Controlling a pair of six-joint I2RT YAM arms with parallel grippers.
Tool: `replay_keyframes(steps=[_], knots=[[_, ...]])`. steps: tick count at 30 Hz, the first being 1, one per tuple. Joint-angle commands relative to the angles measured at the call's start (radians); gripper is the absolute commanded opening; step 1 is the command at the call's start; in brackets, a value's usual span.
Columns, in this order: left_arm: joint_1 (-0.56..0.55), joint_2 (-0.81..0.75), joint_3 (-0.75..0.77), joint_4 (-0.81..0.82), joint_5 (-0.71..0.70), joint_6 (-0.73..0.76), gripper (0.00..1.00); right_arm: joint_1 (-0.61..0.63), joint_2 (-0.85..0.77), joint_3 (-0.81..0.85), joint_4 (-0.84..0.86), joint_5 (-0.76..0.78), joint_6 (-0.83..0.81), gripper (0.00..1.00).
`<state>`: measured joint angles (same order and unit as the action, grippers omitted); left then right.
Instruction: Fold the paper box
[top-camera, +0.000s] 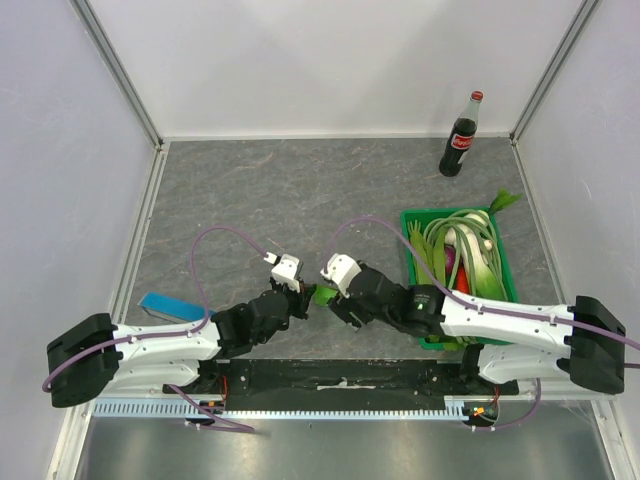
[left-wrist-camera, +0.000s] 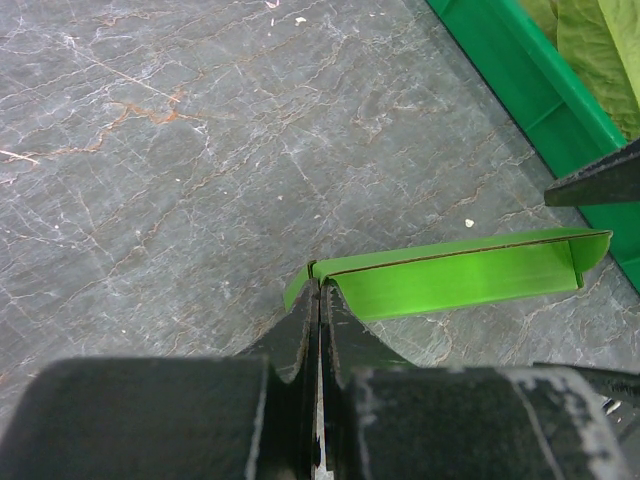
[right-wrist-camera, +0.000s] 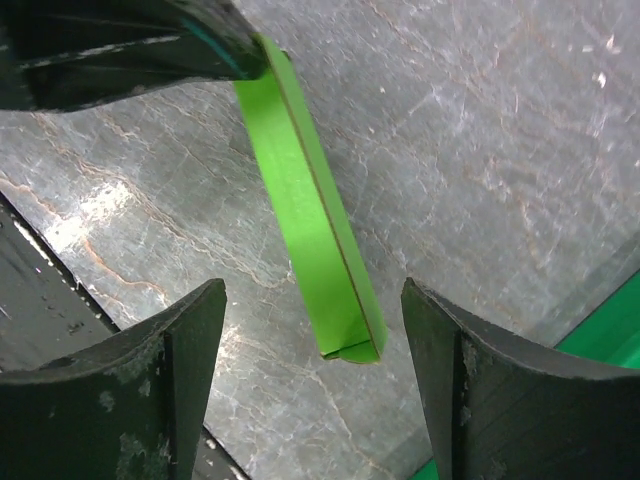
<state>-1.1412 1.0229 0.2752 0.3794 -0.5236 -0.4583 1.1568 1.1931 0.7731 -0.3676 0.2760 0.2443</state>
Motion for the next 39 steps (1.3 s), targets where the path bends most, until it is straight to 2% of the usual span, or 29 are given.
replay_keyframes(steps=[1,7,14,16,19,20,22,24,31,35,39], knots=[[-0.011,0.022,-0.024,-0.088,-0.021,-0.014,0.02,0.070,-0.033,-0.072,0.211,0.127,-0.193,0.78],[-0.012,0.023,-0.022,-0.083,-0.021,-0.017,0.02,0.135,0.020,-0.115,0.318,0.224,-0.238,0.74],[-0.015,0.029,-0.018,-0.079,-0.016,-0.008,0.02,0.251,0.149,-0.143,0.409,0.544,-0.298,0.67],[-0.017,0.032,-0.019,-0.076,-0.016,-0.006,0.02,0.299,0.190,-0.141,0.446,0.642,-0.319,0.62],[-0.017,0.032,-0.021,-0.070,-0.015,0.004,0.02,0.325,0.249,-0.114,0.432,0.712,-0.303,0.54],[-0.018,0.031,-0.021,-0.070,-0.016,0.007,0.02,0.334,0.270,-0.110,0.432,0.726,-0.303,0.48],[-0.019,0.025,-0.021,-0.068,-0.018,0.013,0.02,0.369,0.289,-0.106,0.438,0.770,-0.303,0.44],[-0.019,0.022,-0.030,-0.057,-0.018,0.017,0.02,0.386,0.324,-0.095,0.421,0.772,-0.295,0.38],[-0.019,-0.006,-0.077,-0.008,-0.019,0.017,0.03,0.412,0.424,-0.043,0.389,0.792,-0.290,0.32],[-0.019,-0.026,-0.096,0.026,-0.032,0.029,0.04,0.380,0.367,-0.058,0.398,0.660,-0.272,0.25],[-0.018,-0.020,-0.096,0.070,-0.023,0.076,0.06,0.287,0.290,-0.127,0.441,0.504,-0.217,0.23]])
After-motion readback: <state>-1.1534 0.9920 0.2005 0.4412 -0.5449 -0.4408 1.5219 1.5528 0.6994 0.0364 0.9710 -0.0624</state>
